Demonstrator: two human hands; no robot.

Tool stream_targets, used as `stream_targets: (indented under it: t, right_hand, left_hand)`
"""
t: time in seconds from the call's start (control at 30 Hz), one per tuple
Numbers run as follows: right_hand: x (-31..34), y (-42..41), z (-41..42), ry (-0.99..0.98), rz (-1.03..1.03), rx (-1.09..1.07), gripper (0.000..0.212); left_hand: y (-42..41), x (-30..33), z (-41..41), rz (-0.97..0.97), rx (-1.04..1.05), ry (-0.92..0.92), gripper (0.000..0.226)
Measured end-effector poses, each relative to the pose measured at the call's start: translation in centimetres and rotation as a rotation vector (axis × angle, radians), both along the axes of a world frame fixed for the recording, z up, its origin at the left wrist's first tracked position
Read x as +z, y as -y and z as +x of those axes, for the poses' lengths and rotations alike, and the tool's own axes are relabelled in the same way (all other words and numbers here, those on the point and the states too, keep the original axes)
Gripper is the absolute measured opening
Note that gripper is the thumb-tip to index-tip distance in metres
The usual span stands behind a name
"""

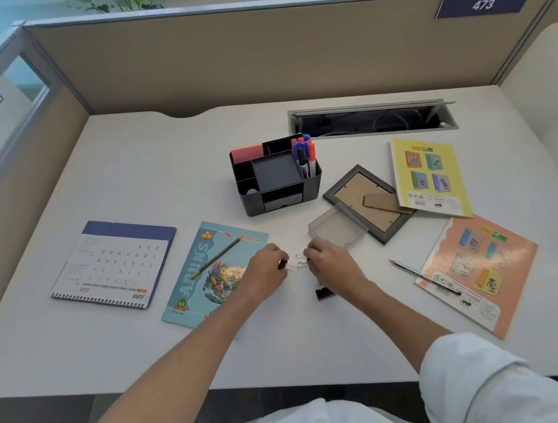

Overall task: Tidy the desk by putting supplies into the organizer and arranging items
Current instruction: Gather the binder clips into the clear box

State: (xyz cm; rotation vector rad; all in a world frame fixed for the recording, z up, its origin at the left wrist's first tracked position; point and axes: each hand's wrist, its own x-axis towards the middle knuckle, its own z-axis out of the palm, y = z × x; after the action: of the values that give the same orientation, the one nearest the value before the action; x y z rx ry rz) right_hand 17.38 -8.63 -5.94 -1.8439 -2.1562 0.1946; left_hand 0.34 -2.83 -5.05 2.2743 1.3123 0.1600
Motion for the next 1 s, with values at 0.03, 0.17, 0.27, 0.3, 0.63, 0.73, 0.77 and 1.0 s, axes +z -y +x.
stream_targets:
  t: [0.03, 0.17, 0.27, 0.3, 0.63, 0.73, 0.77, 1.0]
  right_hand:
    - [0.3, -0.2, 0.8, -0.005, 0.025, -0.060, 0.010]
    - [1.3, -0.7, 3.7, 0.063, 0.057, -0.214, 0.011]
    - [1.7, -1.0, 5.5, 0.116, 0.035, -0.257, 0.011]
    - [1.7, -1.1, 5.9, 0.139, 0.017, -0.257, 0.011]
    - [1.0, -1.8, 7.8, 0.164, -0.086, -0.213, 0.006]
    - [0.8, -1.8, 8.1, 0.152, -0.089, -0.209, 0.015]
    - [0.7, -1.7, 8.2, 0.142, -0.090, -0.207, 0.016]
    - [0.8, -0.6, 8.1, 0.041, 0.078, -0.226, 0.009]
  left_hand:
    - [-0.4, 0.3, 0.6, 0.003, 0.013, 0.024, 0.023]
    - [-1.5, 1.8, 3.8, 0.014, 0.026, 0.087, 0.019]
    - [-2.0, 2.4, 6.1, 0.031, 0.032, 0.113, 0.020]
    - [-2.0, 2.4, 6.8, 0.036, 0.034, 0.115, 0.020]
    - [-2.1, 1.3, 10.4, 0.062, -0.018, 0.053, 0.020]
    - [-2.2, 1.0, 10.5, 0.052, -0.036, 0.032, 0.020]
    - [-2.2, 0.9, 10.4, 0.046, -0.036, 0.033, 0.021]
    - [-2.2, 0.4, 8.8, 0.072, -0.018, 0.148, 0.025]
